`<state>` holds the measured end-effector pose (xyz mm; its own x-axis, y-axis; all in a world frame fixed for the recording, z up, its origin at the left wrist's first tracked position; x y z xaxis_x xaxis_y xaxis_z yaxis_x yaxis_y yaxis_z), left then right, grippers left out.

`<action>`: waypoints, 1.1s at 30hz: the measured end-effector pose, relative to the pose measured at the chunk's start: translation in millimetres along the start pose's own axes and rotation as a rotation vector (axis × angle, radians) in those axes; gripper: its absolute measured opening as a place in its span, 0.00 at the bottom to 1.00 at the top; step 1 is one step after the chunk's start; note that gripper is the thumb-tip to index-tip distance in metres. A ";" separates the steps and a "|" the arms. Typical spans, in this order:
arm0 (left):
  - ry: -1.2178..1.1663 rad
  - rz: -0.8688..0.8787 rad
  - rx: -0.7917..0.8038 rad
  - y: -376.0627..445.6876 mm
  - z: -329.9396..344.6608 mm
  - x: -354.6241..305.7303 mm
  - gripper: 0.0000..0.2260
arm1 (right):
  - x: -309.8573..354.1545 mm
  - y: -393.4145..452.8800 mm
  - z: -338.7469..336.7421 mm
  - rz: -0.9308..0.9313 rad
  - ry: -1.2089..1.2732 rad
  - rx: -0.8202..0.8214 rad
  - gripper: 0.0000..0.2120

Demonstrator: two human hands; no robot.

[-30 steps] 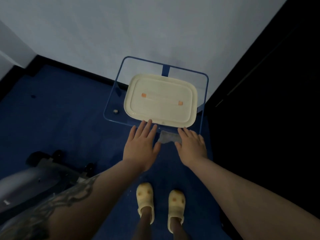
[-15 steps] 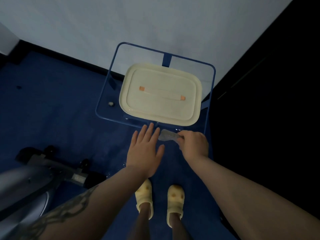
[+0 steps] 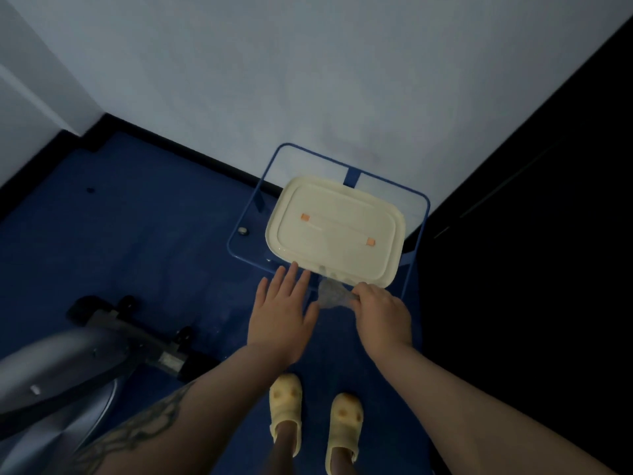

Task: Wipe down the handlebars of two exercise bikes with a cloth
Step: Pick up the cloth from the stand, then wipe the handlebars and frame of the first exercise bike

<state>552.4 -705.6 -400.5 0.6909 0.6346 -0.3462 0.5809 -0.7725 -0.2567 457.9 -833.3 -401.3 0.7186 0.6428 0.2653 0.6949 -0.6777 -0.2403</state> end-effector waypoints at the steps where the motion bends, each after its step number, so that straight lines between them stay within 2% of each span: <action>1: -0.001 -0.020 -0.014 -4.4 -9.8 0.8 0.27 | 8.7 -4.1 -11.7 -0.045 0.009 -0.020 0.05; 7: 0.003 -0.118 -0.101 -47.0 -68.2 6.1 0.27 | 69.0 -39.1 -89.3 -0.327 0.014 -0.146 0.07; 11: -0.014 -0.248 -0.196 -88.7 -101.9 23.3 0.26 | 110.7 -65.1 -126.4 -0.454 0.033 -0.213 0.08; 15: -0.042 -0.422 -0.322 -148.0 -122.3 52.4 0.27 | 155.5 -90.0 -134.6 -0.623 0.117 -0.198 0.07; 23: -0.146 -0.802 -0.438 -323.0 -106.7 108.8 0.26 | 251.8 -187.4 -85.0 -0.965 0.160 -0.013 0.08; 33: -0.312 -1.307 -0.503 -627.3 -16.1 136.3 0.25 | 343.2 -418.8 21.9 -1.273 0.071 0.225 0.08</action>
<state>289.1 -134.1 -272.1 -0.5304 0.7881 -0.3124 0.8474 0.4824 -0.2216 414.0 -321.0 -230.1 -0.4450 0.7628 0.4692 0.8793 0.4715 0.0675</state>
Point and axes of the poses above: each hand's wrist, its own y-axis towards the middle knuckle, its own z-axis out of the palm, x = y × z, the point moved 9 cm from there along y, towards the middle knuckle, and after that the axes turned 5 degrees about z, right-handed, at the moved point
